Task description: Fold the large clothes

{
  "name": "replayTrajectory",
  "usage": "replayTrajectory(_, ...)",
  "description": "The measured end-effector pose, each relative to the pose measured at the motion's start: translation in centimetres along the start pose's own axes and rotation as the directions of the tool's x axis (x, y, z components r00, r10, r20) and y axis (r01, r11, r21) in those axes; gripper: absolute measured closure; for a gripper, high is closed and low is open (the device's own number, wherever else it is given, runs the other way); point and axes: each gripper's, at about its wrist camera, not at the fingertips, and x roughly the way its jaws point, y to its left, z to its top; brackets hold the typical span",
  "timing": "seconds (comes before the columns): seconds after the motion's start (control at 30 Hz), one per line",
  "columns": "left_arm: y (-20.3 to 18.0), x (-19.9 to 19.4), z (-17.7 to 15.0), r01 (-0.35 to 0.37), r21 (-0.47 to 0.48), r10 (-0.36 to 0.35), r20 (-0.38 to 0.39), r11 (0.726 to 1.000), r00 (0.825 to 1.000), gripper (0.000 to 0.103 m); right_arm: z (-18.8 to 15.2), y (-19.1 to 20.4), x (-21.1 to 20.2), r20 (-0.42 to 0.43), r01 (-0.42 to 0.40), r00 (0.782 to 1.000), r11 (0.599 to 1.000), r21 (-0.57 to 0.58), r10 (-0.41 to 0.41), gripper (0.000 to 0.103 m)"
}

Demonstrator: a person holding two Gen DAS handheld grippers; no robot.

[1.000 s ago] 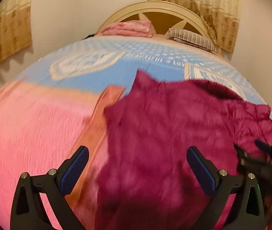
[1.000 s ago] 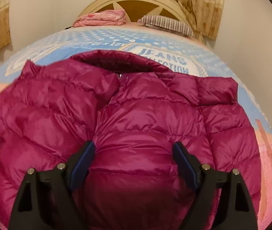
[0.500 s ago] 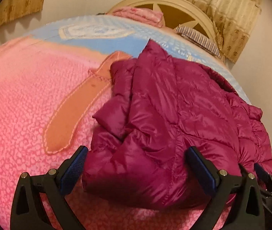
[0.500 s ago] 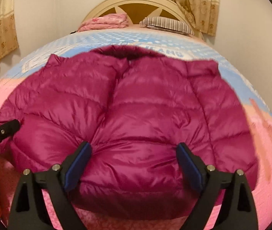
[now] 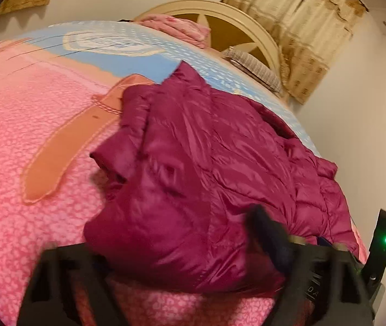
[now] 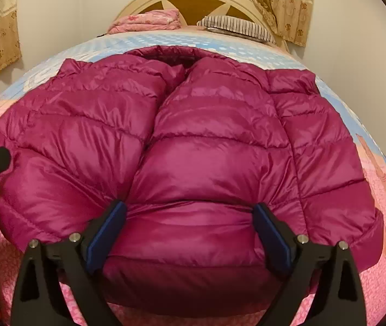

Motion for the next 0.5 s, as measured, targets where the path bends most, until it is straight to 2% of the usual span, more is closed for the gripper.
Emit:
replayTrajectory(0.03,0.0,0.0,0.1,0.016,0.002,-0.016,-0.001,1.0,1.0,0.055,0.0,0.0,0.0,0.0,0.003,1.0,1.0,-0.002,-0.003,0.007)
replayTrajectory(0.07,0.0,-0.2,0.3,0.022,0.01,-0.022,0.001,1.0,1.0,0.069,0.0,0.1,0.1,0.001,0.001,1.0,1.0,-0.001,-0.001,0.006)
replayTrajectory(0.1,-0.1,-0.5,0.4,0.019,0.025,-0.019,0.01,1.0,1.0,0.08,0.0,-0.1,0.1,0.0,-0.004,1.0,1.0,0.003,0.004,0.006)
replayTrajectory(0.2,-0.5,-1.5,1.2,0.045,0.058,-0.047,0.028,0.997,0.999,0.087,0.0,-0.4,-0.6,0.019,-0.025,1.0,1.0,0.013,0.025,0.006)
replayTrajectory(0.3,-0.4,-2.4,1.7,0.074,0.065,-0.077,0.045,0.995,0.996,0.091,-0.3,-0.6,-1.3,0.038,-0.039,0.999,0.999,0.016,0.038,0.006)
replayTrajectory(0.5,-0.6,-5.4,2.1,0.071,0.096,-0.081,0.105,0.993,0.991,0.093,-0.3,0.7,-1.0,0.013,-0.046,0.999,0.999,-0.003,0.046,0.005)
